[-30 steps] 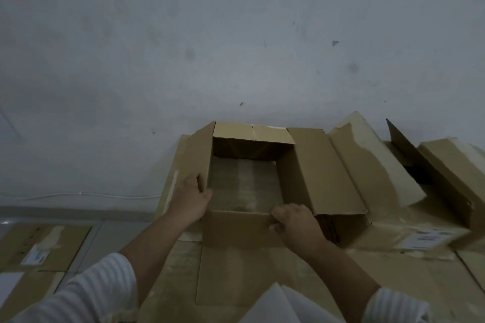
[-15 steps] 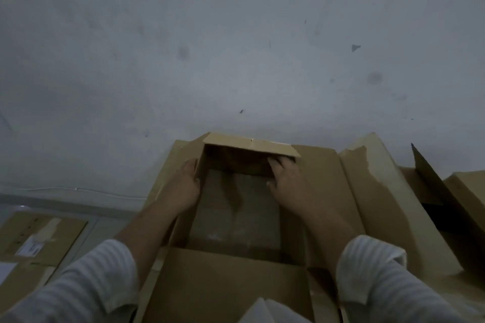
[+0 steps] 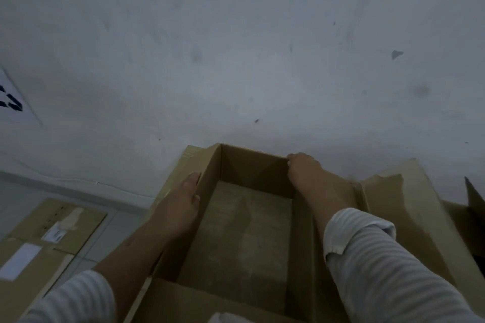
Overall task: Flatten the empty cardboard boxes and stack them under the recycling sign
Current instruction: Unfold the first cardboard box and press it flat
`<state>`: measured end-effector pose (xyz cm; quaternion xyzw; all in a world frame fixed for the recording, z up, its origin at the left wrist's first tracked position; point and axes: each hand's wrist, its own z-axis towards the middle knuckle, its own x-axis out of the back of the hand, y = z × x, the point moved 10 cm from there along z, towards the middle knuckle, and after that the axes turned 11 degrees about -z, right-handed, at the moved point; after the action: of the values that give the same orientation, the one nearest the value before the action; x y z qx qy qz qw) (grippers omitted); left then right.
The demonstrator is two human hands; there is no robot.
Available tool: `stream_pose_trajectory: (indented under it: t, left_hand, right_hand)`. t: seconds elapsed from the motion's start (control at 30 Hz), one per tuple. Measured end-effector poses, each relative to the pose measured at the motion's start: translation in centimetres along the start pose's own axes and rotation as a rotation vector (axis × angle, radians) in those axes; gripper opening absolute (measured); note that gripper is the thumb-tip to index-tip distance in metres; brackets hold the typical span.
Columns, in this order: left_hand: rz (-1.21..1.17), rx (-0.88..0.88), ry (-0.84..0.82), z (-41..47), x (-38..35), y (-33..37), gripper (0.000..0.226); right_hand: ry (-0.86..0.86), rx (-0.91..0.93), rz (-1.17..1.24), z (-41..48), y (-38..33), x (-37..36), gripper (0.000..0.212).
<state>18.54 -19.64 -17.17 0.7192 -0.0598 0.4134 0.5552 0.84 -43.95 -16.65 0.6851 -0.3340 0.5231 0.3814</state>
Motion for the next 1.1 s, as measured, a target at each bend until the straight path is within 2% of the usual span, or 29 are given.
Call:
stream_pose_trajectory:
  t: [0.07,0.17,0.27,0.33,0.47,0.6,0.7,0.77,0.87,1.0,1.1]
  left_hand:
    - [-0.002,-0.011,0.007,0.0,0.1,0.3,0.052]
    - [-0.010,-0.014,0.001,-0.1,0.0,0.2,0.051]
    - [-0.032,0.086,0.013,-0.2,0.3,-1.1,0.054]
    - [-0.097,0.156,0.019,-0.5,0.6,-2.1,0.054]
    - [-0.143,0.188,0.016,-1.9,2.0,-4.6,0.052]
    - [-0.229,0.402,-0.010,-4.6,3.7,-9.4,0.065]
    - [-0.514,0.560,-0.057,-6.3,5.0,-11.4,0.050]
    - [-0.711,0.598,-0.068,-6.7,6.5,-11.2,0.034]
    - [-0.771,0.519,-0.019,-6.1,9.8,-9.7,0.023]
    - [-0.828,0.455,0.033,-6.1,11.9,-8.5,0.027]
    - [-1.138,0.491,0.006,-8.1,11.1,-7.6,0.031]
  right_hand:
    - [-0.007,-0.009,0.009,0.3,0.1,-0.1,0.032]
    - [0.091,-0.009,0.130,-1.1,0.3,0.5,0.039]
    - [0.140,-0.090,0.238,-4.6,1.2,0.4,0.051]
    - [0.113,-0.180,0.328,-7.3,2.2,-0.9,0.055]
    - [-0.015,-0.375,0.483,-14.1,5.0,-4.6,0.065]
    - [-0.053,-0.536,0.574,-20.4,7.0,-6.3,0.072]
    - [-0.098,-0.547,0.562,-22.7,6.6,-6.2,0.073]
    - [-0.104,-0.530,0.500,-23.2,6.4,-5.0,0.072]
    - [-0.136,-0.564,0.521,-24.1,6.6,-3.5,0.069]
    - [-0.213,-0.536,0.555,-25.1,6.1,-4.6,0.057]
    - [-0.092,-0.584,0.555,-27.1,6.5,-2.8,0.034]
